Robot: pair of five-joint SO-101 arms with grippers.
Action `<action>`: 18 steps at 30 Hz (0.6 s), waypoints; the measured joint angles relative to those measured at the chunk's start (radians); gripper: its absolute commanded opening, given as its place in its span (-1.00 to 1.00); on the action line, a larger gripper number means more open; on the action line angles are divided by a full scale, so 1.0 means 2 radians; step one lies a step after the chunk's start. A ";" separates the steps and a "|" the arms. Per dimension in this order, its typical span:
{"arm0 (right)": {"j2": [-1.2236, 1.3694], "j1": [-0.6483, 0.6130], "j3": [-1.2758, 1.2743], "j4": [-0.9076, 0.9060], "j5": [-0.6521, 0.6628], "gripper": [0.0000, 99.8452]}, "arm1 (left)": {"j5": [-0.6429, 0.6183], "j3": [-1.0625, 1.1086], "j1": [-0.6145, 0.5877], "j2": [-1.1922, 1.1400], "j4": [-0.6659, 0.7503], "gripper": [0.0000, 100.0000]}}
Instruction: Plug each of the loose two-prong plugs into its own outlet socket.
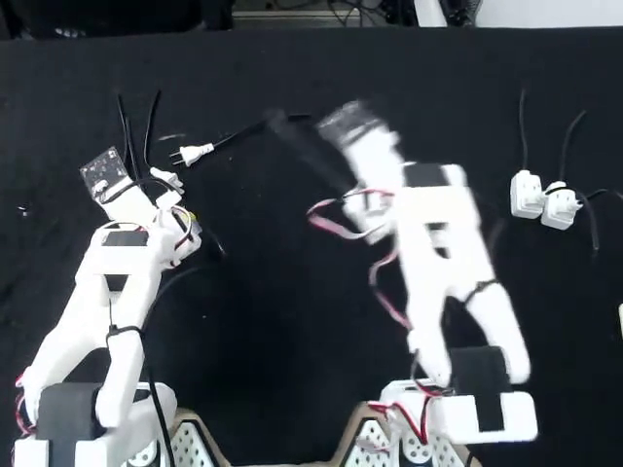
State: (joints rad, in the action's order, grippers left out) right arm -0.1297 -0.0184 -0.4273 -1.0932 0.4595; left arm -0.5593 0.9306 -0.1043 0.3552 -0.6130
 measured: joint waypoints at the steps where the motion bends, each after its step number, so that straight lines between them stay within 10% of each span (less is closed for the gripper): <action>1: -0.002 0.023 0.008 -0.002 -0.032 -0.98 | 0.000 0.000 0.000 0.000 0.000 -0.60; 18: 0.202 0.183 0.208 -0.015 -0.216 -0.98 | 0.000 0.000 -0.001 0.000 0.000 -0.60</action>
State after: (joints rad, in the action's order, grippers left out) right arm 0.2739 0.3483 -0.0115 -1.1224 0.0269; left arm -0.5593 0.9306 -0.1059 0.3552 -0.6130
